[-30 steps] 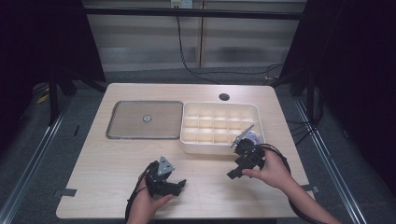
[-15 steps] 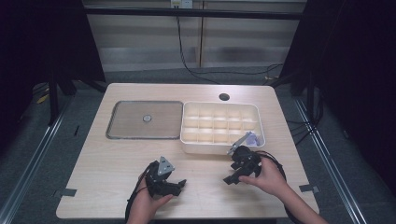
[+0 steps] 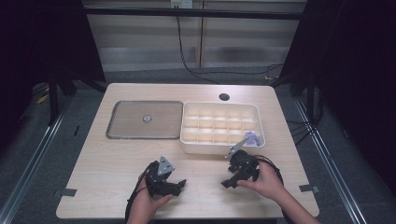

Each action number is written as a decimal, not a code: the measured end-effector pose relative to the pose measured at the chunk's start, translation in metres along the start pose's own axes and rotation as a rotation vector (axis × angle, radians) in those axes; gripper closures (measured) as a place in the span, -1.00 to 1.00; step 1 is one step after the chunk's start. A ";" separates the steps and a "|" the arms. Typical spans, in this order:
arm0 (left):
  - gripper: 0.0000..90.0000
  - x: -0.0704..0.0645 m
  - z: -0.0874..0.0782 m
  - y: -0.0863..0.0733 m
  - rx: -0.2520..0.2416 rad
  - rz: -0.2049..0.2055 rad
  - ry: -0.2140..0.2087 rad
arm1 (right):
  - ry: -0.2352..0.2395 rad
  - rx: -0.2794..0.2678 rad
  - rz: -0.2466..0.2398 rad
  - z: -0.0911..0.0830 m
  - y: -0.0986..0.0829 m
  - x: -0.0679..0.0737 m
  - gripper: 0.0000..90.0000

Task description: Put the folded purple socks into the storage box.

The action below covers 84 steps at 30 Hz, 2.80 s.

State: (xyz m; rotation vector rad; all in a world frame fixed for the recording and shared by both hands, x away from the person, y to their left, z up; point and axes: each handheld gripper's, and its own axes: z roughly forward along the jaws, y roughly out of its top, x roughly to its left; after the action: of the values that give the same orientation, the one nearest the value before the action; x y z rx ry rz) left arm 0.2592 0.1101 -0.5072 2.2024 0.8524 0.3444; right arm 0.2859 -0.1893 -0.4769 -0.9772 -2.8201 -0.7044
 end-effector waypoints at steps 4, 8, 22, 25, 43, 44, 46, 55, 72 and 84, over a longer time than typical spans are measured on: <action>-0.62 0.000 0.000 0.000 -0.004 0.000 0.001 | -0.010 -0.015 -0.018 0.001 -0.002 0.001 -0.39; -0.62 0.000 0.000 0.000 -0.005 -0.001 0.002 | -0.023 -0.037 -0.042 0.001 -0.005 0.002 -0.41; -0.62 0.000 0.000 0.000 -0.001 0.000 0.000 | -0.049 -0.103 -0.098 0.004 -0.016 0.007 -0.49; -0.62 0.000 0.000 0.000 -0.005 -0.001 0.002 | -0.053 -0.117 -0.103 0.004 -0.018 0.008 -0.50; -0.62 0.000 0.001 0.000 -0.008 -0.002 -0.001 | -0.109 -0.230 -0.177 0.010 -0.035 0.014 -0.57; -0.62 0.000 0.000 0.000 -0.001 0.000 0.000 | -0.108 -0.233 -0.179 0.010 -0.036 0.014 -0.58; -0.62 0.000 0.000 0.000 -0.003 -0.001 0.001 | -0.104 -0.245 -0.181 0.010 -0.037 0.014 -0.58; -0.62 0.000 0.000 0.000 -0.001 0.000 0.001 | -0.108 -0.309 -0.173 0.013 -0.044 0.014 -0.59; -0.62 0.000 0.000 0.000 -0.003 -0.001 0.001 | -0.107 -0.380 -0.165 0.015 -0.052 0.013 -0.59; -0.62 0.000 0.000 0.000 -0.004 -0.001 -0.002 | -0.107 -0.396 -0.161 0.016 -0.054 0.013 -0.59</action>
State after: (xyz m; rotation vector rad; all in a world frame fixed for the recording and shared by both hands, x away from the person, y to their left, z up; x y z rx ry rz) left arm 0.2592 0.1101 -0.5075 2.1984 0.8508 0.3429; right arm 0.2442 -0.2123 -0.5101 -0.8590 -2.9378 -1.3062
